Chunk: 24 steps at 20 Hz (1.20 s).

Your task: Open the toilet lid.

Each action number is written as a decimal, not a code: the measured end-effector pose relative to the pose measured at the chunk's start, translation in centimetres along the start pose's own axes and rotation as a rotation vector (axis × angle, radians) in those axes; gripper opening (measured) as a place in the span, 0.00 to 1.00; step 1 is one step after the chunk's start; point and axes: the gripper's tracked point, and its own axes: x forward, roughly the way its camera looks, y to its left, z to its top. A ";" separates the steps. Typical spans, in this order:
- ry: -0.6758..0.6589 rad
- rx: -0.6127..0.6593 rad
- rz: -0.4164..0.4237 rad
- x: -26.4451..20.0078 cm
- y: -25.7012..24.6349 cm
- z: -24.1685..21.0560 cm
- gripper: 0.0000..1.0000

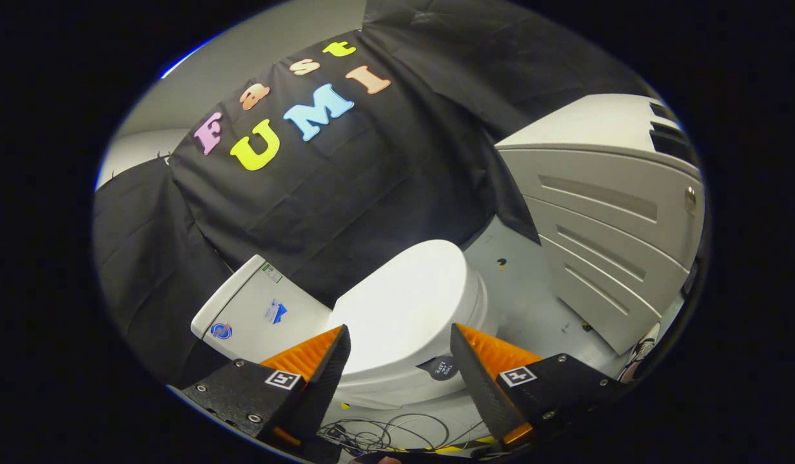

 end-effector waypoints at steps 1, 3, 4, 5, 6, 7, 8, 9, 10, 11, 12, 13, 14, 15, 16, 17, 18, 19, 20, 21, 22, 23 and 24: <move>0.006 0.026 -0.007 0.3 -0.5 -0.3 0.96; 0.016 0.048 -0.047 1.2 -2.1 -1.2 0.96; 0.018 0.058 -0.059 1.5 -2.5 -1.6 0.96; 0.022 0.077 -0.063 1.8 -2.9 -2.0 0.96; 0.030 0.102 -0.063 2.0 -3.2 -2.6 0.96; 0.040 0.131 -0.060 2.4 -3.4 -3.2 0.96; 0.047 0.163 -0.055 2.7 -3.6 -3.9 0.96; 0.051 0.199 -0.046 3.1 -3.7 -4.5 0.96; 0.055 0.235 -0.037 3.4 -3.8 -5.3 0.95; 0.063 0.265 -0.041 3.9 -4.1 -6.0 0.94; 0.076 0.276 -0.061 4.4 -4.8 -7.2 0.94; 0.083 0.279 -0.080 4.8 -5.5 -8.0 0.94; 0.088 0.293 -0.090 5.1 -5.8 -8.5 0.94; 0.089 0.322 -0.084 5.4 -6.0 -8.6 0.93; 0.086 0.355 -0.081 5.5 -6.1 -8.7 0.92; 0.079 0.392 -0.086 5.8 -6.5 -8.7 0.92; 0.067 0.434 -0.093 6.1 -7.1 -8.8 0.92; 0.051 0.477 -0.094 6.5 -7.4 -8.8 0.88; 0.044 0.503 -0.090 6.9 -7.2 -9.2 0.86; 0.043 0.507 -0.089 7.5 -7.3 -9.9 0.80; 0.056 0.519 -0.097 8.0 -7.3 -11.0 0.75; 0.057 0.543 -0.090 8.3 -7.4 -11.1 0.64; 0.051 0.569 -0.074 8.3 -7.3 -10.8 0.64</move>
